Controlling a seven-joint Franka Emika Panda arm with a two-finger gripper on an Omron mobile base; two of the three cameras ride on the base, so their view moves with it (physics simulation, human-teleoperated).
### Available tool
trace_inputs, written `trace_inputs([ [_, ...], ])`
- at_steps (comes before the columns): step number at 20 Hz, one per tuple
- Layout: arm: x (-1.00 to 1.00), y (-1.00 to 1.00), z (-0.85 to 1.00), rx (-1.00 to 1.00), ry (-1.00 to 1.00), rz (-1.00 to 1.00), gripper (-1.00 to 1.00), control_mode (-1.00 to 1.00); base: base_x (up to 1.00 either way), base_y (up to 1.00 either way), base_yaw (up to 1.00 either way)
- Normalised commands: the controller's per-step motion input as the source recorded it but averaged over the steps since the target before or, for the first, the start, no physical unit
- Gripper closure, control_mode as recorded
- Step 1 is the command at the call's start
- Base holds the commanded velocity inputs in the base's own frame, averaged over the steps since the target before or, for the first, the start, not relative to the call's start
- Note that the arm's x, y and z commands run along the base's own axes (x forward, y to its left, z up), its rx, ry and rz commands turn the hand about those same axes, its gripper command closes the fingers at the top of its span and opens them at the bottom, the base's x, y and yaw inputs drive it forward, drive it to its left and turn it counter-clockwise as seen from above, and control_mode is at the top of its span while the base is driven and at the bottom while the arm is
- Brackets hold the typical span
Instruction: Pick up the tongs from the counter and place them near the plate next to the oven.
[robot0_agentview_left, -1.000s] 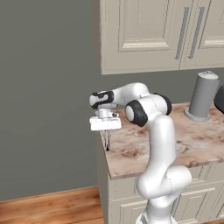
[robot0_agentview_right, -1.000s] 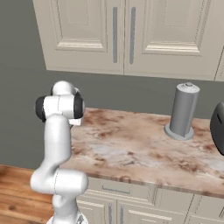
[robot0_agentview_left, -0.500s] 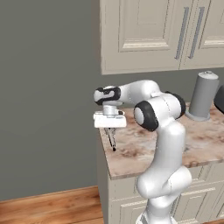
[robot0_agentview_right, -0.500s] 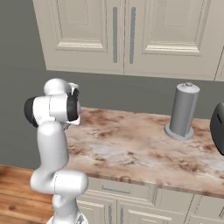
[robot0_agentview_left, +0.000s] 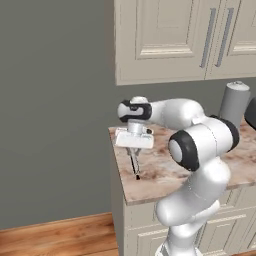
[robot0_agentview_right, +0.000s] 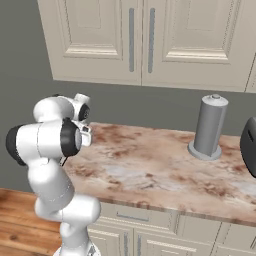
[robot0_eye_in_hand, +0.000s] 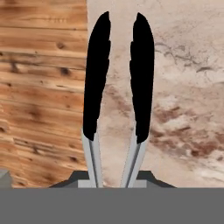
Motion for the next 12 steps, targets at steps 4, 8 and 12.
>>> trace_inputs([
  [4,-0.49,-0.14,0.35,0.13,-0.27,0.0,1.0,-1.0,0.0,0.0,0.0],
  [8,-0.49,-0.15,0.4,0.14,-0.29,0.0,1.0,-1.0,0.0,0.0,0.0],
  [12,-0.52,-0.18,0.32,0.12,-0.27,0.0,1.0,-1.0,0.0,0.0,0.0],
])
